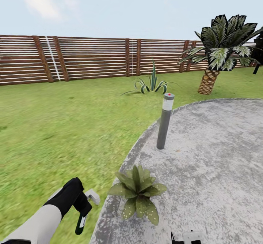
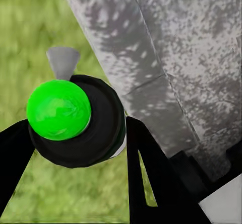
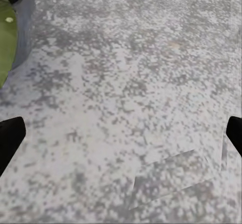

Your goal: Pick up the pesticide atomizer in the garden and spray insectifuge to fully cover both potted plants in the garden.

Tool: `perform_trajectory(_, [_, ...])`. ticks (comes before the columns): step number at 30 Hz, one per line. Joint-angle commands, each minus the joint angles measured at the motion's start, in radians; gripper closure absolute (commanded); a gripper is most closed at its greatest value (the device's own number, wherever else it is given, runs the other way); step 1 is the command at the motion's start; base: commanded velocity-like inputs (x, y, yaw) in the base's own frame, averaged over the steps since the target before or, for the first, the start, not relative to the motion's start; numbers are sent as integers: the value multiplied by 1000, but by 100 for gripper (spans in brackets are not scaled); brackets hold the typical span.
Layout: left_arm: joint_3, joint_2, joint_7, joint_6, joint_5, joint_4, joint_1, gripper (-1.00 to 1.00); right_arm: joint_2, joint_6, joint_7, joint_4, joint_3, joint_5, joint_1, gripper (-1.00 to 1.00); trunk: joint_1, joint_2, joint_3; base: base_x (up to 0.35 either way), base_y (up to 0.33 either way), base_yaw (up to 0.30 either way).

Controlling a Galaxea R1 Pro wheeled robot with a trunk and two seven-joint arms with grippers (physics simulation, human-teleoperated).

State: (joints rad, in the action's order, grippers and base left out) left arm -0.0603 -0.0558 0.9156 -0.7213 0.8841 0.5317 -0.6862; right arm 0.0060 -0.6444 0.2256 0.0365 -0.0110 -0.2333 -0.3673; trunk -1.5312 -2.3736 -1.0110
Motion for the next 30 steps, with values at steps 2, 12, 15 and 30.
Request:
perform_trajectory(2, [-66,-1,36,-3,53,3,-1,100,0,-1,9,-1,-1,-11,-1,-100,0,0,-1,2,334,0])
perform_trajectory(12, [-124,-4,166,2,113,7,-25,100,-1,-1,10,0,-1,-11,-1,-100,0,0,-1,0,118,-35])
perform_trajectory(15, [-123,1,166,-2,112,7,-25,100,0,-1,10,0,-1,-11,-1,-100,0,0,-1,0,1,-266])
perform_trajectory(30, [-63,17,164,-6,109,7,-24,100,0,-1,11,-1,0,-11,-1,-100,0,0,-1,24,227,-199])
